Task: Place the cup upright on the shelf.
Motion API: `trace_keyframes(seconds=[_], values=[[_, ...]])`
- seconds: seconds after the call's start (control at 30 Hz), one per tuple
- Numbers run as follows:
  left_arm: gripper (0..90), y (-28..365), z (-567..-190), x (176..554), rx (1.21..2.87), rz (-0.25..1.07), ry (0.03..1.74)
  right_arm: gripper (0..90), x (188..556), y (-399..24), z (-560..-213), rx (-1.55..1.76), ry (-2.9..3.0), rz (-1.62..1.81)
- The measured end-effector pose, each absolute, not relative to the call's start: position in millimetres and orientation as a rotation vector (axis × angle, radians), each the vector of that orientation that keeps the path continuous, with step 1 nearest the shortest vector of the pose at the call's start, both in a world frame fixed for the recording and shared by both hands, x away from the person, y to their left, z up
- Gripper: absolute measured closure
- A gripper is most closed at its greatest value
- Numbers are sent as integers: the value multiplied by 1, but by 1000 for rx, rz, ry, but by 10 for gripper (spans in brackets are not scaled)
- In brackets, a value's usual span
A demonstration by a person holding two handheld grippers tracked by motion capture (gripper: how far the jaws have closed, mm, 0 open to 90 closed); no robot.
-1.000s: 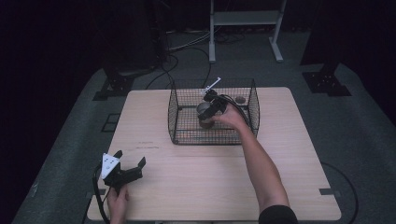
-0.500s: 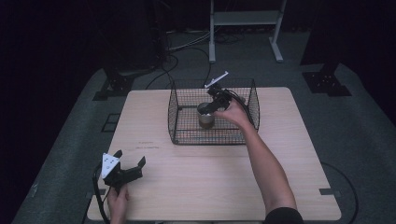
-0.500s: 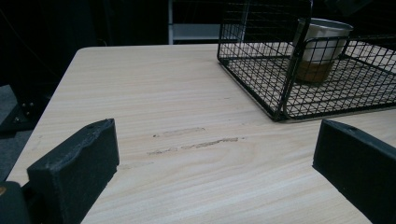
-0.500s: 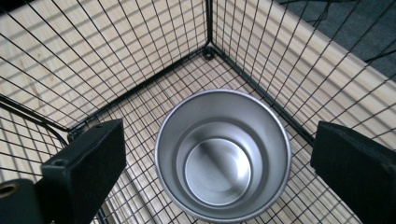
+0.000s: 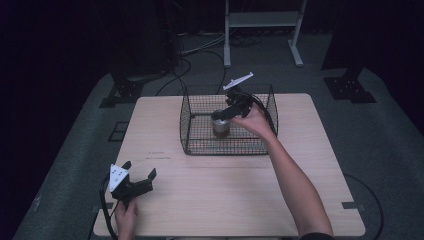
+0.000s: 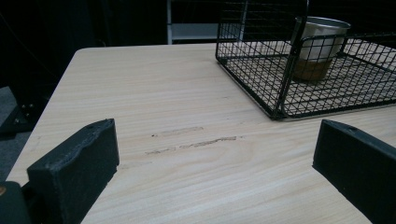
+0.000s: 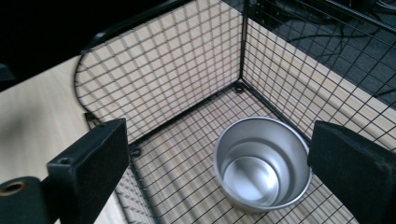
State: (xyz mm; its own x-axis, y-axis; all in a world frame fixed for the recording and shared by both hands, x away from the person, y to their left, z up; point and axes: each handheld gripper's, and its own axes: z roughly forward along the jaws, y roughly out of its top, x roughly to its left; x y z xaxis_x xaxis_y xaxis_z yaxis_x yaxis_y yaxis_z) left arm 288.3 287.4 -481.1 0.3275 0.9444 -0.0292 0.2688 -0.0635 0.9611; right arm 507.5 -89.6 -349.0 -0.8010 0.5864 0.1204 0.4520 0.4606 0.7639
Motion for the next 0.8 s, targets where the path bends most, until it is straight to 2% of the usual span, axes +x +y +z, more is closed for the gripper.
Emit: trace_keyframes(seconds=[0.8], values=[[0, 286, -481, 288, 1569, 830, 1133, 51, 460, -128, -331, 881, 2524, 1403]])
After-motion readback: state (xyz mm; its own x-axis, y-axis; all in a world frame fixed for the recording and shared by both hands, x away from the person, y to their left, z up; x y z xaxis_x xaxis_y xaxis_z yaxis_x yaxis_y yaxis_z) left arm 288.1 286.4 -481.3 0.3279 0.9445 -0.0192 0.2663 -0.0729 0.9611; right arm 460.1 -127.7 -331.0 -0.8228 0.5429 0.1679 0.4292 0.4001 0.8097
